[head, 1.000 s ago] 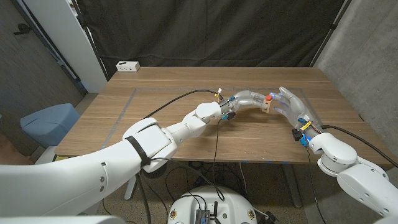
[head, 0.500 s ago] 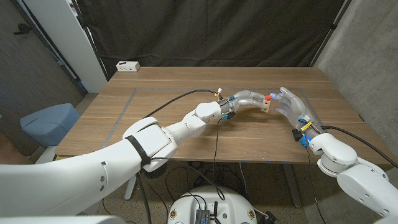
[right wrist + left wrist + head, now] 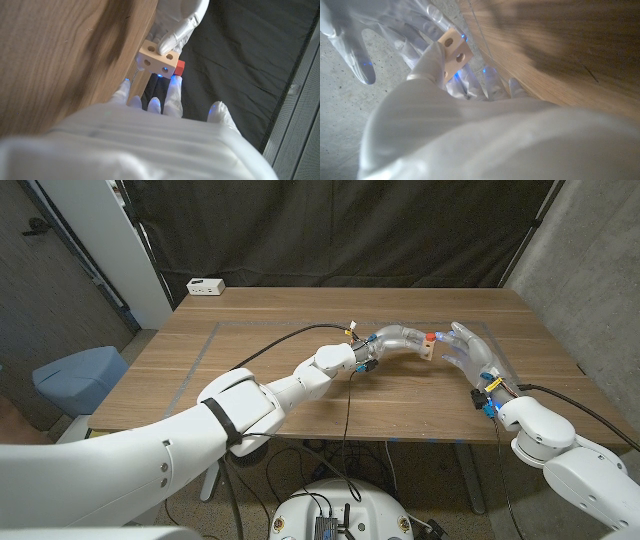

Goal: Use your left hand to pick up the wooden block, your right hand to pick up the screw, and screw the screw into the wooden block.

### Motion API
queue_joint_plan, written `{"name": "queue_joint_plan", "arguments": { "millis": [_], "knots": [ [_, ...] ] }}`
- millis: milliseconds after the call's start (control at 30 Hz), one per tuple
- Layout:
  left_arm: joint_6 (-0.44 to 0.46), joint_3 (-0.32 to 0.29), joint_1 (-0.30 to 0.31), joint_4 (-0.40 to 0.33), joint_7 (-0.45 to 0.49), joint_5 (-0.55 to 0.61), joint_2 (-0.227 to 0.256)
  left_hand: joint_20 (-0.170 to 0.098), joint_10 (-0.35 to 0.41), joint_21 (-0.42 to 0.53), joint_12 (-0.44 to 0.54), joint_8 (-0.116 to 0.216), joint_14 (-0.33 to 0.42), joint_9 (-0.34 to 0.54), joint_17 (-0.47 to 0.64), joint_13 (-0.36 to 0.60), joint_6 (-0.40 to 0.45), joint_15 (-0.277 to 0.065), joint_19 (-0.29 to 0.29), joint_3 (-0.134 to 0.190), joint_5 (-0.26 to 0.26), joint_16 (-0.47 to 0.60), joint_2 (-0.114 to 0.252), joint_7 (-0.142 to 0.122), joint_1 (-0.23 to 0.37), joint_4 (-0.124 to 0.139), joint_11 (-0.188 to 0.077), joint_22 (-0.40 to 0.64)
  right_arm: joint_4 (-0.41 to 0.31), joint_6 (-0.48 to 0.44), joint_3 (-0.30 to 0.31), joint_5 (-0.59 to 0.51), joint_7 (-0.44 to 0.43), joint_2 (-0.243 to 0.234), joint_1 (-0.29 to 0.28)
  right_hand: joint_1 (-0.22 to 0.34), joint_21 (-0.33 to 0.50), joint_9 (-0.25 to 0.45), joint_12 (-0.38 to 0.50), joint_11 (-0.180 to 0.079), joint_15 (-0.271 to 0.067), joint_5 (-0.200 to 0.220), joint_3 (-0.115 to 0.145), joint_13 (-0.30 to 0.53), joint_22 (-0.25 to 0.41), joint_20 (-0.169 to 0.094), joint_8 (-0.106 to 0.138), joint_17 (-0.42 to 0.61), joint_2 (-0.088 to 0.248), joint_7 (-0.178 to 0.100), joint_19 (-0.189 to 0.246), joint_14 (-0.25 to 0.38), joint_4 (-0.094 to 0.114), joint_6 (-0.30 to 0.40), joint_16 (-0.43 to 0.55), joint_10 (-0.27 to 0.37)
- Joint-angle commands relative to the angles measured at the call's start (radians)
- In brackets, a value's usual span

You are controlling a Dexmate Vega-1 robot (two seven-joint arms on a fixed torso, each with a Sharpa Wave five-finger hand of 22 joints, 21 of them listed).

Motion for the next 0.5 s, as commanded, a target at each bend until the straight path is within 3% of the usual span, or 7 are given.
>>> {"name": "queue_joint_plan", "arguments": {
  "millis": [33,500],
  "knots": [
    [-0.011,-0.002,0.008,-0.009,-0.008,0.000,0.002,0.001,0.008,0.006,0.037,0.008,0.012,0.006,0.002,0.004,0.076,-0.055,0.006,0.077,0.003,0.004,0.091,0.029,-0.077,0.075,0.000,0.004,-0.014,0.006,0.013,-0.005,-0.003,0.004,-0.021,0.000,0.008,0.001,0.005,-0.001,0.000,0.005,0.004,0.002,0.001,0.003,0.008,0.003,0.007,0.002,0.011,0.011,-0.003,0.019,0.006,0.015],
    [-0.011,0.000,0.008,-0.009,-0.004,0.004,0.001,0.002,0.009,0.006,0.038,0.009,0.011,0.006,0.003,0.004,0.078,-0.056,0.007,0.077,0.003,0.005,0.093,0.034,-0.077,0.076,0.001,0.004,-0.024,0.010,0.026,-0.010,0.004,0.010,-0.038,0.001,0.010,0.002,0.007,0.003,0.001,0.006,0.007,0.003,0.001,0.001,0.010,0.002,0.008,0.007,0.024,0.028,-0.003,0.050,0.010,0.037]
  ]
}}
